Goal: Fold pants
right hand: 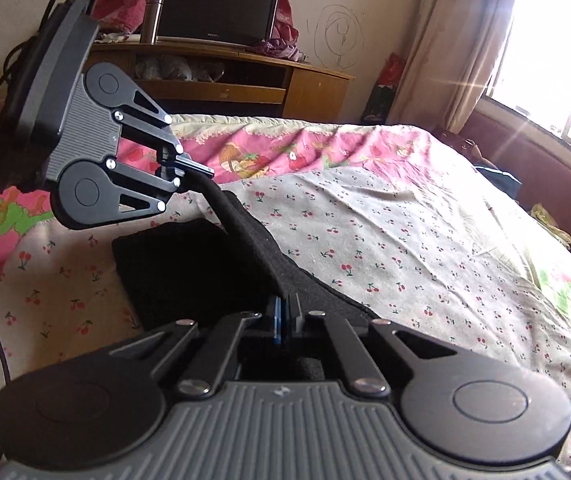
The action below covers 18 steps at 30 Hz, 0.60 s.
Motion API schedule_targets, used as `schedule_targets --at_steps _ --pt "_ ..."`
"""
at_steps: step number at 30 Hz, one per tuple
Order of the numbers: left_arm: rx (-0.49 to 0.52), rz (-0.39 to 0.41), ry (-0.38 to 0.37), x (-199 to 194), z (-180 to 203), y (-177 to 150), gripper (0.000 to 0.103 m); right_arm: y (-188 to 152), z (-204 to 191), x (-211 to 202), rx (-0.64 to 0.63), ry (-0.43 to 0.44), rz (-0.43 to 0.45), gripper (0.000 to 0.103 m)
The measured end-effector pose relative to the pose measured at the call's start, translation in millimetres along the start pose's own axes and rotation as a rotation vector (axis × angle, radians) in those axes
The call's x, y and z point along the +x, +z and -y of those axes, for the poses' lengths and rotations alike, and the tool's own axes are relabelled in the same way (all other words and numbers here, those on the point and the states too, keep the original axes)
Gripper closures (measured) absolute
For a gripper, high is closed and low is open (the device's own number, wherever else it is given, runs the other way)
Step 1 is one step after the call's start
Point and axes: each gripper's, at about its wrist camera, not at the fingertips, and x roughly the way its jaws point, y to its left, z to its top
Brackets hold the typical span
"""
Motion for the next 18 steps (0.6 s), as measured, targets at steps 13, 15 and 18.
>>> schedule_targets --at_steps 13,15,18 --pt "0.132 -0.111 0.062 6.4 45.4 -43.4 0.078 -29.8 -24.7 31.0 -0.04 0.07 -0.139 0.092" --pt "0.153 -0.123 0.056 6.9 44.4 -45.2 0.078 -28.7 -29.5 32.8 -0.047 0.094 -0.154 0.085" --pt "0.204 -0.156 0.024 3.8 50.6 -54.6 0.077 -24.8 -27.7 31.7 -0.001 0.157 -0.193 0.075"
